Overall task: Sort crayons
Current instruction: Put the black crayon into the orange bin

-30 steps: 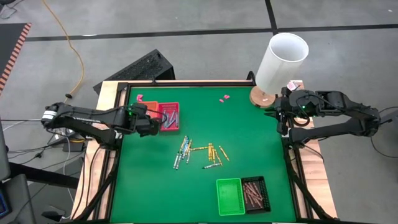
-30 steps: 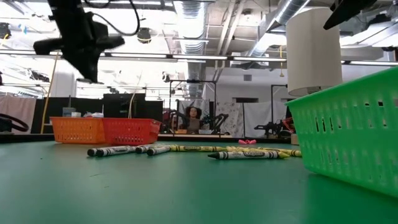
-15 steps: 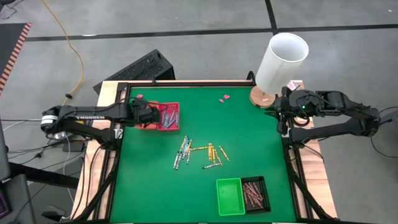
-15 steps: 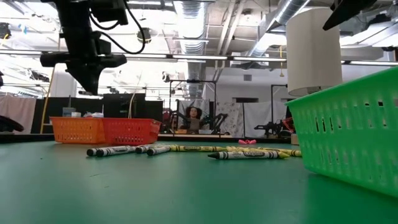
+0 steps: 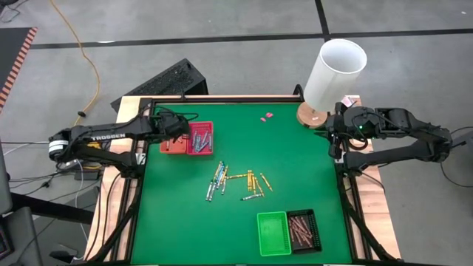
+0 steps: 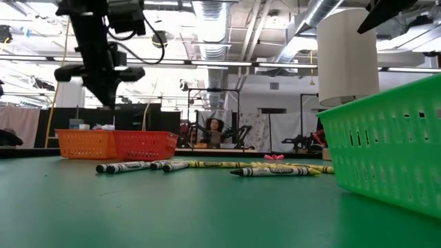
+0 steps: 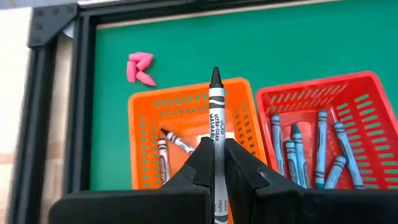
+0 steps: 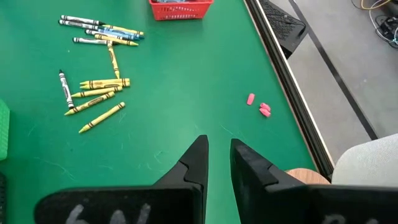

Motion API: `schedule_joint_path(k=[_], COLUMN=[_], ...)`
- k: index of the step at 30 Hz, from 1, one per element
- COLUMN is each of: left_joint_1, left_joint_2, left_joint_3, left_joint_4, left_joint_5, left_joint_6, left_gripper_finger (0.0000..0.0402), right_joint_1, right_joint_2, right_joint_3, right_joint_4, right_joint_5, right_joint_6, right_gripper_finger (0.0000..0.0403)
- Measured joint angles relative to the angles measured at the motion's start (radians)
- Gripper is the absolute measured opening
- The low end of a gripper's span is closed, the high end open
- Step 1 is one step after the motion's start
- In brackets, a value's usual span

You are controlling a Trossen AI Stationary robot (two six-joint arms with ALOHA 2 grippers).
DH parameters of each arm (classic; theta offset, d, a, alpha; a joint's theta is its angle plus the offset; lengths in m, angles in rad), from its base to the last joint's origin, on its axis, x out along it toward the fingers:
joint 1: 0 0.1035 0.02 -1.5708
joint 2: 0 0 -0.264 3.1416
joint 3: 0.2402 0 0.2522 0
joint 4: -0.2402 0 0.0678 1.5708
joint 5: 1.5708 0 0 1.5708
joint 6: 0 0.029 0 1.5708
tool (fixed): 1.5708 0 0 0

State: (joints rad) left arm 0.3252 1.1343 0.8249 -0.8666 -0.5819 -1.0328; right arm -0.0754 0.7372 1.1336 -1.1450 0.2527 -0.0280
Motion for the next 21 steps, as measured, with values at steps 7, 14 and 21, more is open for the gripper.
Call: schedule_joint_path(k=[7, 14, 21], left_joint_1=[0.022, 0.034, 0.037], left_joint_2=[-0.006, -0.009, -0.009], left_joint_3=[-0.152, -0.249, -0.28], left_joint_4=[0.16, 0.279, 0.319], left_joint_5=[0.076, 0.081, 0.086], left_joint_6=[-0.008, -0.027, -0.029], left_gripper_finger=[0.0002, 0.0002, 0.0005], right_joint_1=[0.0, 0.0, 0.0], right_joint_2=[0.0, 0.0, 0.0], right_joint_3=[0.0, 0.0, 0.0], right_joint_4=[0.0, 0.0, 0.0], right_joint_5=[0.011, 0.012, 0.012], right_joint_6=[-0.011, -0.033, -0.033], right_gripper_finger=[0.0068, 0.0068, 0.0068])
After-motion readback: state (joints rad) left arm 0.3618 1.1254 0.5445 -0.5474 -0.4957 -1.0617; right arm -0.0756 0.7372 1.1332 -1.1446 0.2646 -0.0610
